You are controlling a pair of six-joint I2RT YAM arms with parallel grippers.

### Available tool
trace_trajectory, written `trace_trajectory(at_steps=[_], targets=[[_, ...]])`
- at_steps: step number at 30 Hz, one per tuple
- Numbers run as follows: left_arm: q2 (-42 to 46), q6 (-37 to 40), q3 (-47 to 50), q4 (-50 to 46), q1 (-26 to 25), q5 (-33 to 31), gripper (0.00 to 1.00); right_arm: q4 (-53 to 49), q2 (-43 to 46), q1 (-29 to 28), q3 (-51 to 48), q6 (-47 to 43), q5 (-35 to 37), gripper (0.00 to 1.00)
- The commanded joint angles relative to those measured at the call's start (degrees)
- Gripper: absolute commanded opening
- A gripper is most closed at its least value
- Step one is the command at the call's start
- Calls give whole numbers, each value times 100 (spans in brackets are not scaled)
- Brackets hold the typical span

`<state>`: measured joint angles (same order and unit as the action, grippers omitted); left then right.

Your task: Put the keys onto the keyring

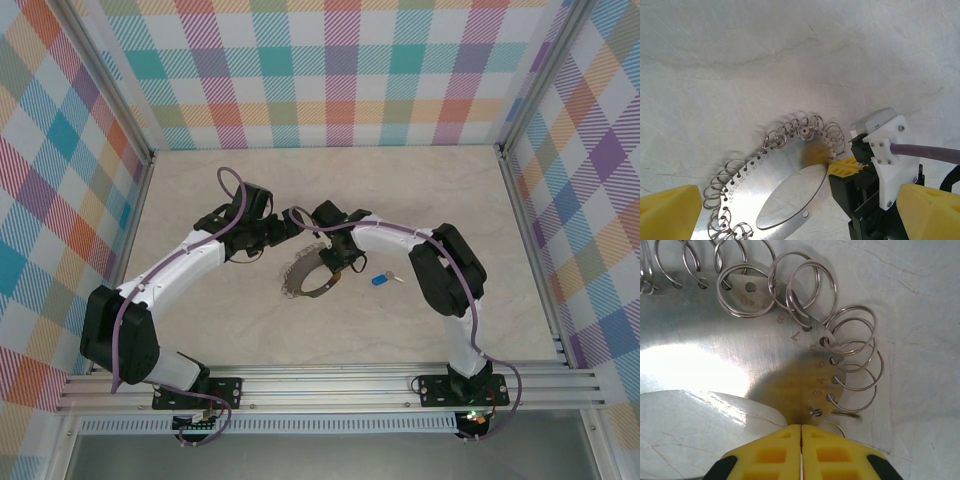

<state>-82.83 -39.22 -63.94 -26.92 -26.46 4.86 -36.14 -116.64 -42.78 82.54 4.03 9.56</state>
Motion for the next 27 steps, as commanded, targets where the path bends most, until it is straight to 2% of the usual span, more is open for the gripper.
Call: trace_trajectory(at_steps=[1,2,16,23,25,27], targets=[[86,69,-48,120,36,85,100,-205,5,-54,43,-17,-139,2],[87,74,-61,119,37,87,100,-219,16,-51,35,9,-177,0],[90,68,30,151,37,93,100,-100,707,-54,-662,796,-905,0],[36,51,55,167,39,163,100,182,1002,-54,-985,1424,-1693,0],[33,53,62,165,36,171,100,244,1023,-52,-1010,1619,-1788,10],[32,45,58,167,39,164,100,316,1090,-54,-1054,1743,-1802,26]])
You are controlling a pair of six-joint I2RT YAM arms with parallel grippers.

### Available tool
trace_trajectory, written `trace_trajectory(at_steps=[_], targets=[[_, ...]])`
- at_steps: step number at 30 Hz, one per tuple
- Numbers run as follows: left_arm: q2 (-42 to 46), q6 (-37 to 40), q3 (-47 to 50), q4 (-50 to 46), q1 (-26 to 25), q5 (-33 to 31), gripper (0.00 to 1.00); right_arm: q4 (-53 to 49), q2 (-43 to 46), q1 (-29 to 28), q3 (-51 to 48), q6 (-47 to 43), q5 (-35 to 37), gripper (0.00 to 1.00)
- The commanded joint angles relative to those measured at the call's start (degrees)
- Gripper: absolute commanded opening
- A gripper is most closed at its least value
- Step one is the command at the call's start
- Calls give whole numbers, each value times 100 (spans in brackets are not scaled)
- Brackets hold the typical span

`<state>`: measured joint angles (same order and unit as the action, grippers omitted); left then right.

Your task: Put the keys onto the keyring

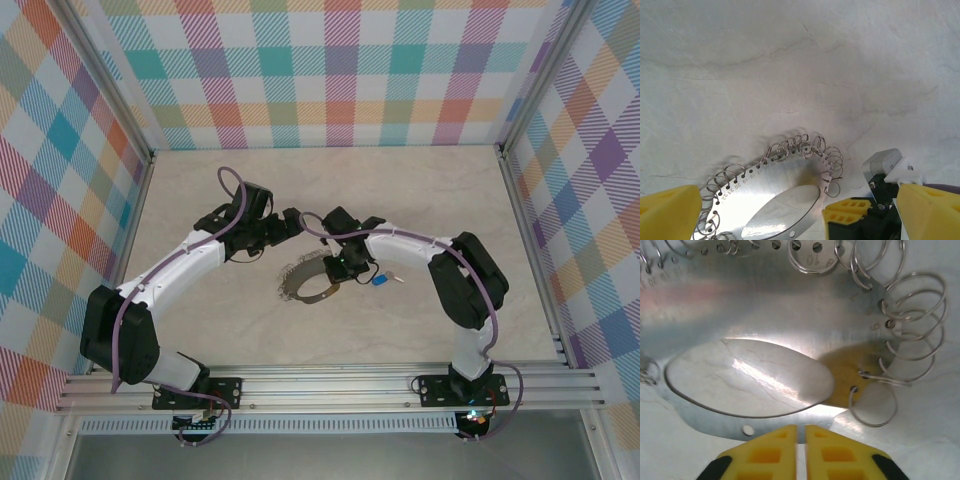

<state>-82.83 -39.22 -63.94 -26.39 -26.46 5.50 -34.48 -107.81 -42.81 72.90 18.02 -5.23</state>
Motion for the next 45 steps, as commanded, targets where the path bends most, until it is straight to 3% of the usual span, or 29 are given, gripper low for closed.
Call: trace_trajectory(at_steps=[1,8,18,26,31,42,45], targets=[[38,45,67,108,43,92,100,156,248,-51,-107,391,-283,30],[62,-49,149,12,62,99,100,20,558,-22,-379,453,27,52],[-91,-486,681,534,-42,660,100,95,1274,611,-1077,704,196,62],[-706,-595,559,770,-668,777,100,25,1462,1007,-924,881,198,69],[-991,-669,617,941,-816,807,100,102,1688,1215,-944,1088,359,100],[-1469,-405,655,937,-817,732,100,306,2147,1553,-1042,1704,646,100],[-1596,-264,569,864,-801,639,100,376,2151,1793,-1200,1866,304,100]])
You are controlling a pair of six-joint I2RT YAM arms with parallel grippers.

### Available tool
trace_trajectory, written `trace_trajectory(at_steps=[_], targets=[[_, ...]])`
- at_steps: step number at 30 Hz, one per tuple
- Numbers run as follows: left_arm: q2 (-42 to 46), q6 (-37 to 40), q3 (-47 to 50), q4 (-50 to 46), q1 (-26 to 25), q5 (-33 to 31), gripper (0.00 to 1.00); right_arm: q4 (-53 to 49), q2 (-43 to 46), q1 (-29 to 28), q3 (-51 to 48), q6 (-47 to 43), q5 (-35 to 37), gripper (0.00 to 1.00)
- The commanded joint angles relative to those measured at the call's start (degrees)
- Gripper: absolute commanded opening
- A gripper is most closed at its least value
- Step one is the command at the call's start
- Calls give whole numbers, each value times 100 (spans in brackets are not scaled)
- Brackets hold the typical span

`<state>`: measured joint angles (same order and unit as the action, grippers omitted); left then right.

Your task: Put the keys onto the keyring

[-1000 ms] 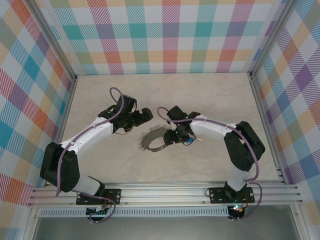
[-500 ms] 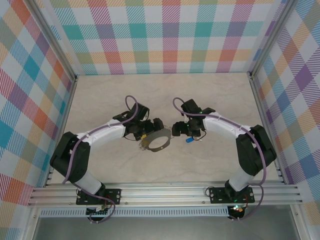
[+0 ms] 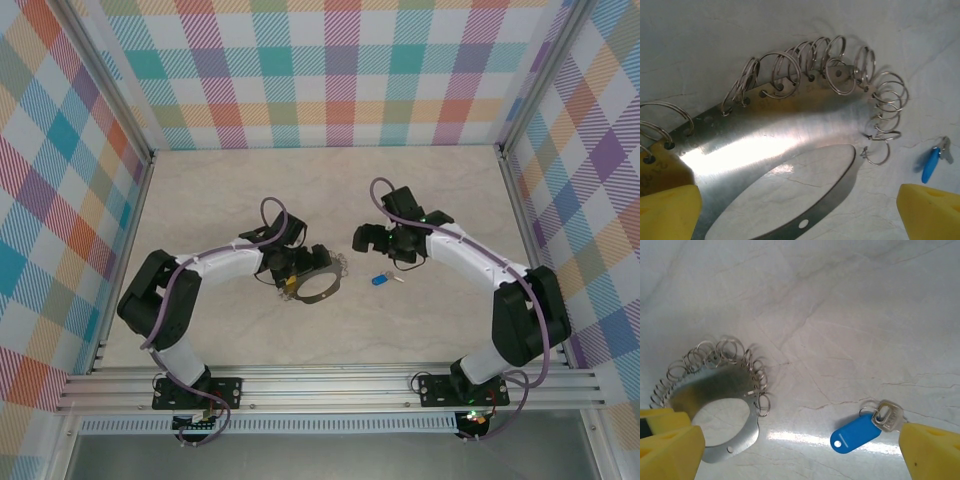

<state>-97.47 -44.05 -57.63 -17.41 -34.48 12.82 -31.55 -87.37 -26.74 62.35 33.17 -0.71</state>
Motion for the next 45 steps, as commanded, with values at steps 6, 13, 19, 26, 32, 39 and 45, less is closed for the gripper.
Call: trace_trajectory(at_steps=[6,13,19,26,32,39,45], targets=[[-358,495,-253,-143,177,-178,100,176,58,213,-337,66,-637,100],[-688,1023,-773,-502,469,-214,100,463,175,172,-592,-174,-1316,100],[-1118,1383,-1536,-833,653,-148,100,438,-36,-102,-516,-373,-1493,95],[-974,1317,-2053,-1009,665,53,100,269,-473,-569,-279,-739,-1308,90],[-242,901,-1646,-881,722,-125,100,412,-769,-875,-224,-782,-1327,85],[611,468,-848,-651,1094,-273,100,456,-1104,-1026,-50,-703,-1353,73],[979,460,-530,-661,1250,-341,100,626,-1306,-1044,-3,-416,-1464,62]])
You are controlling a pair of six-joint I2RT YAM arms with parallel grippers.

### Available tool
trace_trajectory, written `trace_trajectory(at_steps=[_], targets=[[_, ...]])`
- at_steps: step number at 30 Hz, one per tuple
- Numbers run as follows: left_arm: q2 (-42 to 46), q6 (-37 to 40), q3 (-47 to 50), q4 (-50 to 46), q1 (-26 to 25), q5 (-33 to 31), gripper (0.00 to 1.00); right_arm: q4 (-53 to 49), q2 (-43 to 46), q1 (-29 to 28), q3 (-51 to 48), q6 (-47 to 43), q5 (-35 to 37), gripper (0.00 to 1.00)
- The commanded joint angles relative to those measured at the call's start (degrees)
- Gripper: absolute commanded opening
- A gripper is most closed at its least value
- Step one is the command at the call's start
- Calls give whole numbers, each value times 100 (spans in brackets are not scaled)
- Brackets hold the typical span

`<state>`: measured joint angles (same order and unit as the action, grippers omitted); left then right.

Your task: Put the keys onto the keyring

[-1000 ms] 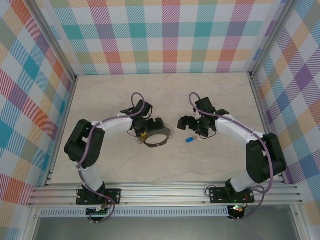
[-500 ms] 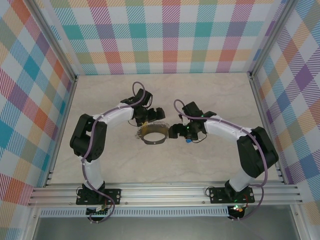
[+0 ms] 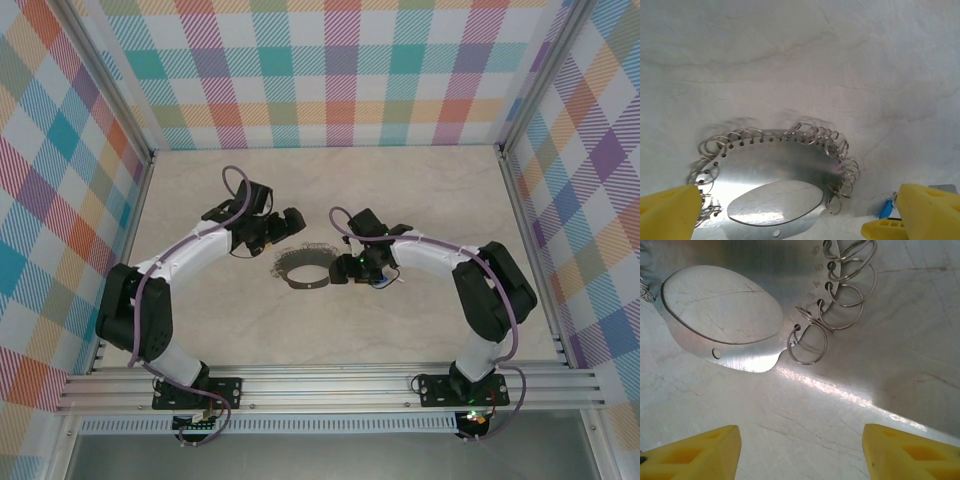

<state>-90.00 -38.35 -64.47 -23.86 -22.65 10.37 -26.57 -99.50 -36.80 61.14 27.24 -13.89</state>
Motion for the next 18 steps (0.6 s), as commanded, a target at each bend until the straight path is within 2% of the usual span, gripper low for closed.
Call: trace_trajectory(at_steps=[1,4,13,18], targets=[[280,-109,198,-15,82,-105,100,154,-100,-39,108,212,-162,61],[402,-127,326,-7,112,-128,100,213,-145,-38,121,280,-234,57],[553,-96,522,58,151,50,100,112,-278,-47,411,239,-167,57],[546,444,432,-182,-46,217,100,-162,56,110,423,194,219,62]])
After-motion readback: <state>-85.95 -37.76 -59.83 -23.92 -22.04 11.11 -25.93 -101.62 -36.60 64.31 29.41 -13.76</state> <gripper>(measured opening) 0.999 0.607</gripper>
